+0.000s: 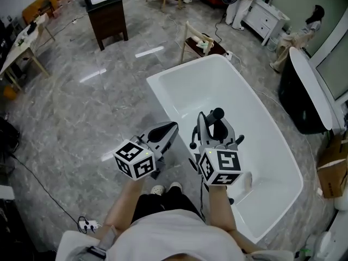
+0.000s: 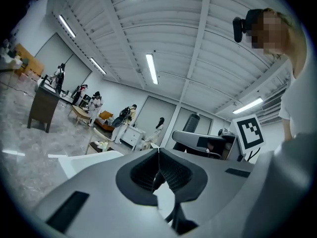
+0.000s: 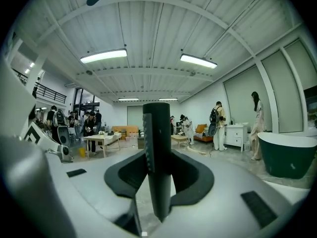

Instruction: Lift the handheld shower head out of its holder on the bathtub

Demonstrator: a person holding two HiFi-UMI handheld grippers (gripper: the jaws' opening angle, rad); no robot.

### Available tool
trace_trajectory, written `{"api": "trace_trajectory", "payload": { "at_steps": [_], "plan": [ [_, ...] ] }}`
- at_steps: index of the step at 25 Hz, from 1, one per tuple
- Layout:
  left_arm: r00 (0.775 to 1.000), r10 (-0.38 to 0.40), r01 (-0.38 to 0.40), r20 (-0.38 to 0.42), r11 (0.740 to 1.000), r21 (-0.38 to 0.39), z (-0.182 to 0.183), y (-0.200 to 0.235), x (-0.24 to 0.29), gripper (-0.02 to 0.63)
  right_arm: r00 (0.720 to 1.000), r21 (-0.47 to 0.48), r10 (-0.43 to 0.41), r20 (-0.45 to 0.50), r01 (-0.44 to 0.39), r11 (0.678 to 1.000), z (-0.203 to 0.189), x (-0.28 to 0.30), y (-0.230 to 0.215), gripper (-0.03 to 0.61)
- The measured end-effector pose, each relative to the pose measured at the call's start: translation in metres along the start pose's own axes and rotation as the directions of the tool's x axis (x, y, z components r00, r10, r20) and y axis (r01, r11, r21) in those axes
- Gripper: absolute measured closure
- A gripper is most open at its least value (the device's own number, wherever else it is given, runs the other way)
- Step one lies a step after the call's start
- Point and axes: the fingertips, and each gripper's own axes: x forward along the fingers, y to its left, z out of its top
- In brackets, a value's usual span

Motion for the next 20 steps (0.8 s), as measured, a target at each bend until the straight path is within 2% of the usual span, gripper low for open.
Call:
{"api": "trace_trajectory", "payload": {
  "at_steps": [11,20],
  "plan": [
    [0.999,0.039,-0.039,0.012,0.999,0.006,0.007,-0.002,-0.017,0.601,0.996,-0.024,0.086,0.000,-0.086,0.996,0.019,0.004,0.024,0.440],
    [0.991,0.128,-0.128,0.046,0.992,0.010,0.023,0.029,-0.041,0.601,0.981,-0.056,0.193,0.009,-0.192,0.980,0.035,0.031,0.062,0.442]
  ]
}}
